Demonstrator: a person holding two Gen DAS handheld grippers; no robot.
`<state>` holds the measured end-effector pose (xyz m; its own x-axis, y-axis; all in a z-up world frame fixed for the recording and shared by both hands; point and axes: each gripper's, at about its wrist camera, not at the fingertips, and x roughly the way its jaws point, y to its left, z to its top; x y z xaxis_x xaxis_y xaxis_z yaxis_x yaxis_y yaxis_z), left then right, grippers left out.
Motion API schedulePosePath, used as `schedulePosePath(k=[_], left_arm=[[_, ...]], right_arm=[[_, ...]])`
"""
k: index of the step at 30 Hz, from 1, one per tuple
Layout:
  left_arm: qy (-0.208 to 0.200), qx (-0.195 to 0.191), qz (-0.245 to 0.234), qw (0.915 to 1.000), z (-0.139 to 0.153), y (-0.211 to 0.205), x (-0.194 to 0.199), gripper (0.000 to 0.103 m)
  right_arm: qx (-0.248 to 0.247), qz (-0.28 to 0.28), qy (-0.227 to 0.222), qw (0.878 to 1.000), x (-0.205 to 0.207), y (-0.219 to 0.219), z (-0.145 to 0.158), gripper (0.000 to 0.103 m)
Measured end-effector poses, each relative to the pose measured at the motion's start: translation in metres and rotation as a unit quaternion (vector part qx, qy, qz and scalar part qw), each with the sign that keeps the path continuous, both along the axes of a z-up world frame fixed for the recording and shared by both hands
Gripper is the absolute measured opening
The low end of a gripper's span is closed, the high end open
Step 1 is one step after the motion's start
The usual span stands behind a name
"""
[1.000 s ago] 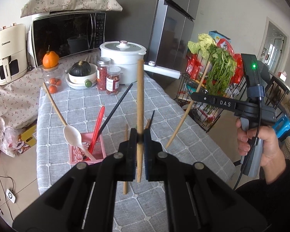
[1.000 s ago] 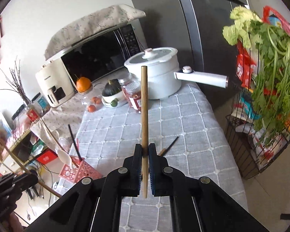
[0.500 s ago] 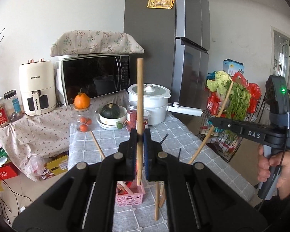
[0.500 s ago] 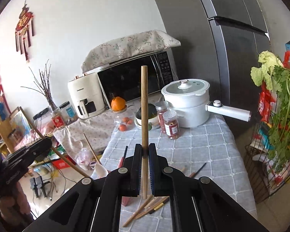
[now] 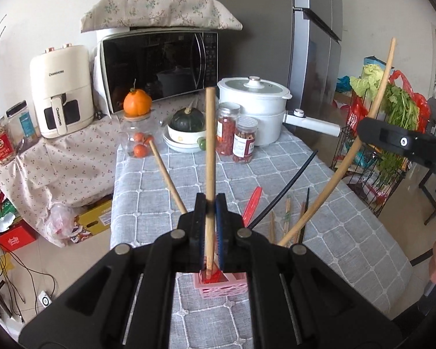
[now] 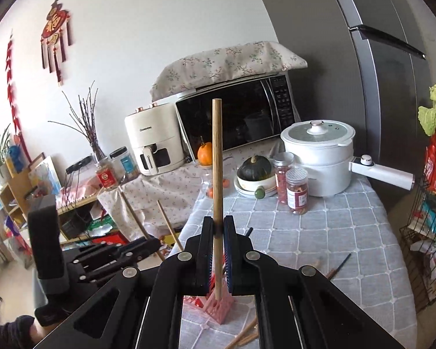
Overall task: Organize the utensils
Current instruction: 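Carry both wooden chopsticks to the pink basket and drop them in, then return the left tool to the pile and grasp the green-labelled wooden chopstick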
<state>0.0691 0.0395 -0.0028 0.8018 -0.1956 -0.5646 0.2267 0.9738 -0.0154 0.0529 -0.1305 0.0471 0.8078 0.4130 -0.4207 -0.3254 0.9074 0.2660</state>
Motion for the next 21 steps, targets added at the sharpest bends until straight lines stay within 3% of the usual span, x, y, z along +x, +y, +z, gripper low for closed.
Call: schedulePosePath(k=[2,4,5,6,10,16,21], left_arm=[[0.008,0.0,0.002,1.0,-0.006,0.0,0.005,0.011],[0.015,0.004,0.005,0.9999,-0.009,-0.001,0.007,0.031],[0.014,0.003,0.006,0.9999,-0.009,0.0,0.007,0.048],[0.012,0.0,0.008,0.9999,-0.007,0.001,0.006,0.055],[0.023,-0.018,0.011,0.9995,-0.002,0.007,0.003,0.055],[0.073,-0.048,0.031,0.9957,-0.008,0.026,0.003,0.056],[0.095,-0.058,0.043,0.9928,-0.015,0.04,0.001,0.056]], right_arm=[[-0.002,0.003,0.005,1.0,0.003,0.008,-0.004,0.007],[-0.003,0.007,0.012,1.0,0.007,0.014,-0.008,0.007],[-0.003,0.009,0.015,1.0,0.009,0.017,-0.01,0.007],[-0.005,0.01,0.018,1.0,0.011,0.019,-0.011,0.007],[-0.003,0.008,0.018,1.0,0.016,0.024,-0.014,0.007],[0.014,0.007,0.013,1.0,0.018,0.023,-0.012,0.007],[-0.007,0.01,0.02,1.0,0.021,0.033,-0.016,0.007]])
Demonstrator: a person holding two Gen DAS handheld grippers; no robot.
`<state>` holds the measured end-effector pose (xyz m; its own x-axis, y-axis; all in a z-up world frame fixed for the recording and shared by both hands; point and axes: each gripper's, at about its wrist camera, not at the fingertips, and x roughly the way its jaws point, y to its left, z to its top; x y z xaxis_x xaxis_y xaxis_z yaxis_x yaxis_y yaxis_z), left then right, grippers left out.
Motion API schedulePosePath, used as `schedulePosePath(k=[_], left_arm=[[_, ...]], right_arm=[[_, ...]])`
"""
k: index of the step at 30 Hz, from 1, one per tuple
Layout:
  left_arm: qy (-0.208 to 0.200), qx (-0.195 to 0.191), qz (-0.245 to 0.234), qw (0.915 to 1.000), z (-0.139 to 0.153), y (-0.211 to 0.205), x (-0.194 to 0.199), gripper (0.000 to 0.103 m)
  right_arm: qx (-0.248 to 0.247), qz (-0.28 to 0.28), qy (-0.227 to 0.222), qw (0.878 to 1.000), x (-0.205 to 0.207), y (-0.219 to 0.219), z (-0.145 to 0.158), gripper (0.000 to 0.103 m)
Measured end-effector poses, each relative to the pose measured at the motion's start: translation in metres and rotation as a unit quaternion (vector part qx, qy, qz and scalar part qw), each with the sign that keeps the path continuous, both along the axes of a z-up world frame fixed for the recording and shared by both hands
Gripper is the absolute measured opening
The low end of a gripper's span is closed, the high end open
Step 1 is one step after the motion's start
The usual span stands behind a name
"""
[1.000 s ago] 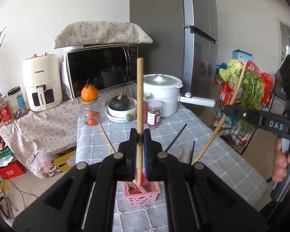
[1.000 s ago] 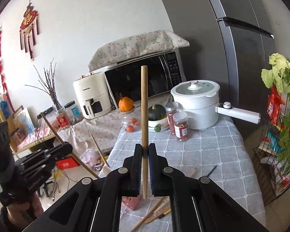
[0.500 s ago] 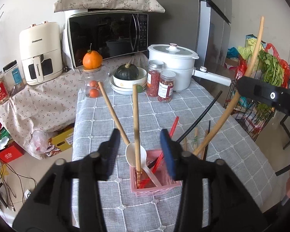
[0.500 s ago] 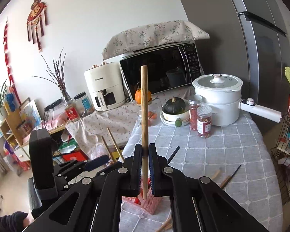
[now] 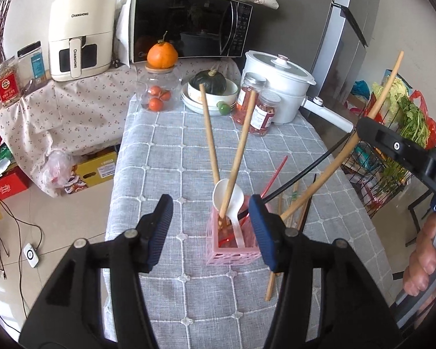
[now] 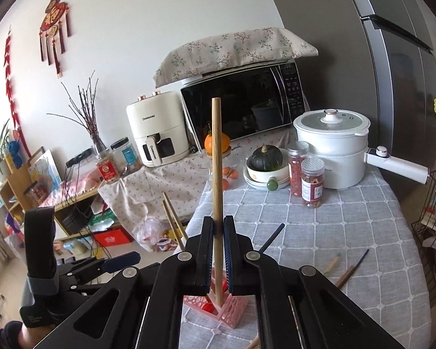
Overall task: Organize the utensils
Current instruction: 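Return the left tool to the pile and grasp the green-labelled wooden chopstick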
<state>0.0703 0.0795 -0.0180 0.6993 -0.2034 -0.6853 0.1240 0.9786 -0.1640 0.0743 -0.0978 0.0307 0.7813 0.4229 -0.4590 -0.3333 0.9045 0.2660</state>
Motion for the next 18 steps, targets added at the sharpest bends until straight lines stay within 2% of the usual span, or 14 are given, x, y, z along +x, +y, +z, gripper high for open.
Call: schedulePosePath(k=[7,10,12,14,18], left_arm=[[0.012,-0.002,0.004,0.9999,-0.005,0.007,-0.001,0.06],[0.014,-0.007,0.001,0.9999,-0.005,0.008,-0.002,0.065],[0.018,-0.01,-0.004,0.9998,-0.006,0.007,-0.002,0.069],[0.021,-0.012,-0.009,0.9997,-0.006,0.004,-0.004,0.072],[0.029,-0.02,-0.02,0.9992,-0.009,0.0,-0.007,0.081]], right_arm=[[-0.031,0.018,0.037,0.999,0.011,0.017,-0.02,0.009],[-0.022,0.02,0.037,0.999,0.009,0.014,-0.017,0.021],[-0.013,0.015,0.033,0.999,0.006,0.008,-0.011,0.038],[0.0,0.008,0.025,1.0,0.001,-0.002,-0.005,0.047],[0.009,-0.008,0.018,1.0,-0.005,-0.021,0.004,0.058]])
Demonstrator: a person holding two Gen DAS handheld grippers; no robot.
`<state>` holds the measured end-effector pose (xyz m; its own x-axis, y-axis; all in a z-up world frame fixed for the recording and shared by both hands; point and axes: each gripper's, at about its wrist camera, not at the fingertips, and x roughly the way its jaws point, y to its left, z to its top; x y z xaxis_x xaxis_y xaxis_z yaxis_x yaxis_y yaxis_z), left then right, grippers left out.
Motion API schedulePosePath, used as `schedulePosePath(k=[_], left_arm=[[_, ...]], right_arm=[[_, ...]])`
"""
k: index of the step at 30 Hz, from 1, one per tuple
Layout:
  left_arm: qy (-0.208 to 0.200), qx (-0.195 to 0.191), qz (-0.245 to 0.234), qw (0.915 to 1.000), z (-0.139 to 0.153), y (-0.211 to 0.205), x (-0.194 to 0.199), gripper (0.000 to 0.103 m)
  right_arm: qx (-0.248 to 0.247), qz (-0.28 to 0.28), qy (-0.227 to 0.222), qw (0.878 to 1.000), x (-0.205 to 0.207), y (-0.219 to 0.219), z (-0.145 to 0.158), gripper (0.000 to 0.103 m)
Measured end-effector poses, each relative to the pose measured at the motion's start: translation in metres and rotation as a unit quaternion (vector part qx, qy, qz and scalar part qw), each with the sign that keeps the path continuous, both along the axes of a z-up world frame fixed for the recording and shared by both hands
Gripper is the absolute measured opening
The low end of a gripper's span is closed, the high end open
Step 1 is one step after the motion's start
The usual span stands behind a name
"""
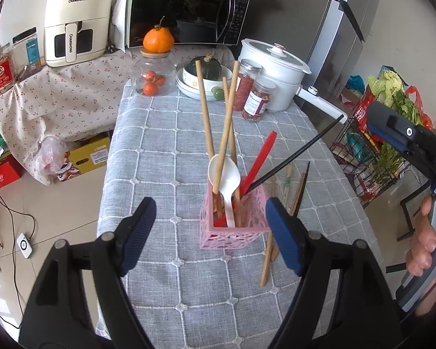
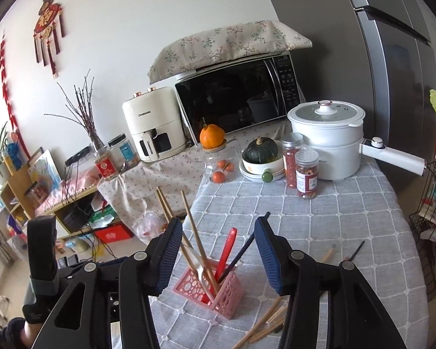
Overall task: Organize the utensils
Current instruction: 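Return the left tool to the pile and grasp the green-labelled wooden chopstick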
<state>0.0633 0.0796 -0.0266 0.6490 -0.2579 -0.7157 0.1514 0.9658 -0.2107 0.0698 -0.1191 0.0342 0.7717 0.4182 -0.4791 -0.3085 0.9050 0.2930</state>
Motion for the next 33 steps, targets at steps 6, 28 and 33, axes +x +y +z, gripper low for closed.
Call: schedulePosePath(k=[6,28,33], left_arm=[[0.016,0.008,-0.016,0.9997,-0.007,-0.012,-0.005,0.086],[-0.023,0.054,-0.101,0.9931,0.014,-0.126,-0.016,0.099],[-0.008,0.071,-0.124,0.9897,0.014,-0.161,-0.002,0.099]], right_arm=[[0.0,-0.047,0.017,0.999,0.0,-0.037,-0.004,0.067],[-0.03,-0.173,0.135,0.975,0.001,-0.161,-0.041,0.086],[-0.04,-0.184,0.152,0.97,0.0,-0.181,-0.043,0.086]])
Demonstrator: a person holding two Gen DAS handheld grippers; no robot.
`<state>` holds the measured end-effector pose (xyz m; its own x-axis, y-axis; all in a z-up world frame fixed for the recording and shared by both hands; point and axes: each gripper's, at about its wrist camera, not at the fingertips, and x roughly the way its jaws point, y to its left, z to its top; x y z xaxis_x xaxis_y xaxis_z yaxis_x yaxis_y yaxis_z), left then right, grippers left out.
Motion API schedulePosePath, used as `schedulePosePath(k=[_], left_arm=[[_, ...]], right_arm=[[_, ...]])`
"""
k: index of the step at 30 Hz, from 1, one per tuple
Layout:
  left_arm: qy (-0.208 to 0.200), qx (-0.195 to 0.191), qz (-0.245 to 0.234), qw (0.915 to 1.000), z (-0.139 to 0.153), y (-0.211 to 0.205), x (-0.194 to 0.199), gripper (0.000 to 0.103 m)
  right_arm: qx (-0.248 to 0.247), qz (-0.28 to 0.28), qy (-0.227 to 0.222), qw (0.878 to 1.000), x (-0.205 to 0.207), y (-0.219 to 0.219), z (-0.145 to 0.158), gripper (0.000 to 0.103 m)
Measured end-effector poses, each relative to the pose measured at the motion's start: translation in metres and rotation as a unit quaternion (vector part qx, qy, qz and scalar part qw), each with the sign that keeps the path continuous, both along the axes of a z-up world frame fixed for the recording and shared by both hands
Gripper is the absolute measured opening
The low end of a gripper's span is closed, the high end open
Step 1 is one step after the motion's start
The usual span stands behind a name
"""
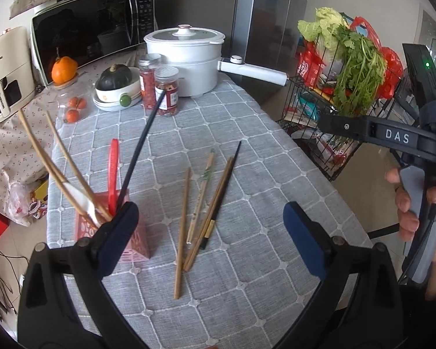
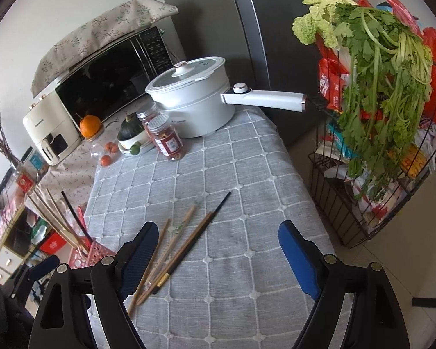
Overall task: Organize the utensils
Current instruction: 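Return the left tool to the pile and grasp the green-labelled wooden chopstick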
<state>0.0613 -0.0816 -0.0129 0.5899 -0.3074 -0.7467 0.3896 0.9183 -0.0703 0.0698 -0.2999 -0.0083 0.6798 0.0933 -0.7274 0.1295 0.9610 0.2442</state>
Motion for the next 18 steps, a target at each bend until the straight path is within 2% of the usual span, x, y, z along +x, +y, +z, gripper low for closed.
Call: schedulePosePath(k=[5,7,10,12,13,14,15,18], left_arm=[[0.019,0.017,-0.015,0.9996,-0.006,-0.033,0.019,0.099],[0.026,0.025,-0.021,0.9991,-0.012,-0.047,0.029,0.094],[0.046,0.045,-0.03,0.9975,-0.03,-0.069,0.05,0.072],[0.068,0.058,-0.029,0.9955,-0.047,-0.079,0.069,0.046],[0.079,0.064,-0.027,0.9945,-0.057,-0.083,0.079,0.041],[0.09,0.071,-0.021,0.9932,-0.066,-0.085,0.09,0.03],[0.102,0.077,-0.014,0.9917,-0.076,-0.085,0.099,0.024],[0.134,0.085,0.006,0.9873,-0.101,-0.083,0.125,0.017]], right_arm=[[-0.01,-0.027,0.028,0.999,0.003,-0.025,-0.009,0.086],[-0.01,-0.041,0.045,0.998,0.007,-0.034,-0.015,0.086],[-0.01,-0.055,0.067,0.996,0.012,-0.045,-0.026,0.086],[-0.006,-0.06,0.079,0.995,0.015,-0.048,-0.033,0.086],[-0.003,-0.061,0.085,0.995,0.016,-0.05,-0.036,0.086],[-0.002,-0.061,0.09,0.994,0.018,-0.051,-0.039,0.086],[-0.001,-0.06,0.094,0.994,0.019,-0.051,-0.042,0.086],[-0.003,-0.057,0.106,0.993,0.023,-0.049,-0.049,0.086]])
